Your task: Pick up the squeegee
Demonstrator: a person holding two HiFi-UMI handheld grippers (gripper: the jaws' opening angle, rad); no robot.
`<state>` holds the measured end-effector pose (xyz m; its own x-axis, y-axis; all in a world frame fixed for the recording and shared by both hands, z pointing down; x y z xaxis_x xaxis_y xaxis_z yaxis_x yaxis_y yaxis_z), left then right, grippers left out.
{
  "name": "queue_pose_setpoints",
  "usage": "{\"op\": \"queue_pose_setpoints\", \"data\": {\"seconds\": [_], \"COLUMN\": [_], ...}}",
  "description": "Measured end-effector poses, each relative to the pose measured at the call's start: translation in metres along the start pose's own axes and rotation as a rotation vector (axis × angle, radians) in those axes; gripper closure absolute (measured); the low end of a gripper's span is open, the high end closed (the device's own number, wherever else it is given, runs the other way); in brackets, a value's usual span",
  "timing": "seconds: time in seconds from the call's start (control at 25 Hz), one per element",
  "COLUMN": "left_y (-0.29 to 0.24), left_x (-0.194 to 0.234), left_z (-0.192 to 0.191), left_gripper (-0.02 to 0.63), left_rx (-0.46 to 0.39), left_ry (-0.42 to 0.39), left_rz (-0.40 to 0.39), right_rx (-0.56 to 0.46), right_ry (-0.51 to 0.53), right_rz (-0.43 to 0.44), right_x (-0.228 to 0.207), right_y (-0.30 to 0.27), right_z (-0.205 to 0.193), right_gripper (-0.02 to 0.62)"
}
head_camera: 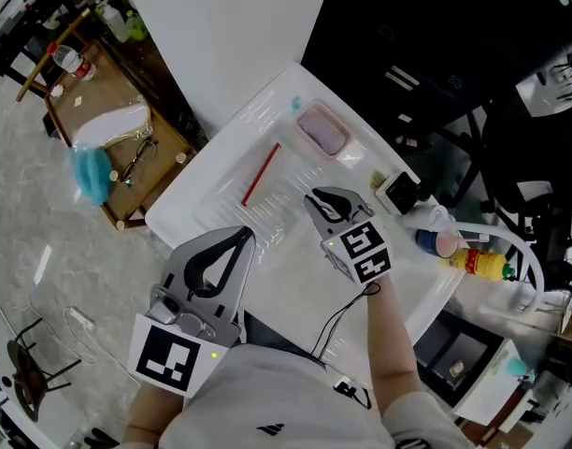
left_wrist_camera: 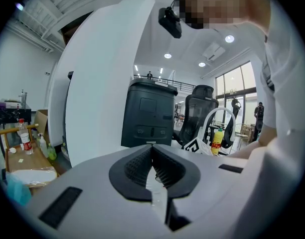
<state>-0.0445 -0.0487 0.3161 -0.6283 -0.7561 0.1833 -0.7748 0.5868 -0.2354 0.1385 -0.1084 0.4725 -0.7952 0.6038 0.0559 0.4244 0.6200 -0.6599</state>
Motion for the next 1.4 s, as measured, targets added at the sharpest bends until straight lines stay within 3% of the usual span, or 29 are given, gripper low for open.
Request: {"op": "queue_pose_setpoints", "data": {"seconds": [0.32, 1.4], "left_y": [-0.001, 0.003], "left_x": [0.004, 0.022], "left_z": [-0.003, -0.014], "left_gripper": [0.592, 0.593], "left_rx": [0.013, 0.067], "left_ry": [0.005, 0.017], "left_rz": [0.014, 0.030], "right_rx": [0.078, 0.230], "right_ry": [0.095, 0.212], "right_rz": [0.052, 0.116], "right_x": [0.004, 0.008], "right_y": [-0.019, -0.061], "right_z": [-0.009, -0.034], "right_gripper": [0.512, 0.474]}}
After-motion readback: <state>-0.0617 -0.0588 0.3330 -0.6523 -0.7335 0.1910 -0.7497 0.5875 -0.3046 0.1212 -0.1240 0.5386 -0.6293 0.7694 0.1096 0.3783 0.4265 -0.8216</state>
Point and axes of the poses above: the fingertips, and each gripper's own axes: y backward along the fingers, x to its left, z out of its top, the point moved 6 cm from there along y, backward along the fingers, and after that the axes turned 6 degrees about -z, right-handed, at the moved point
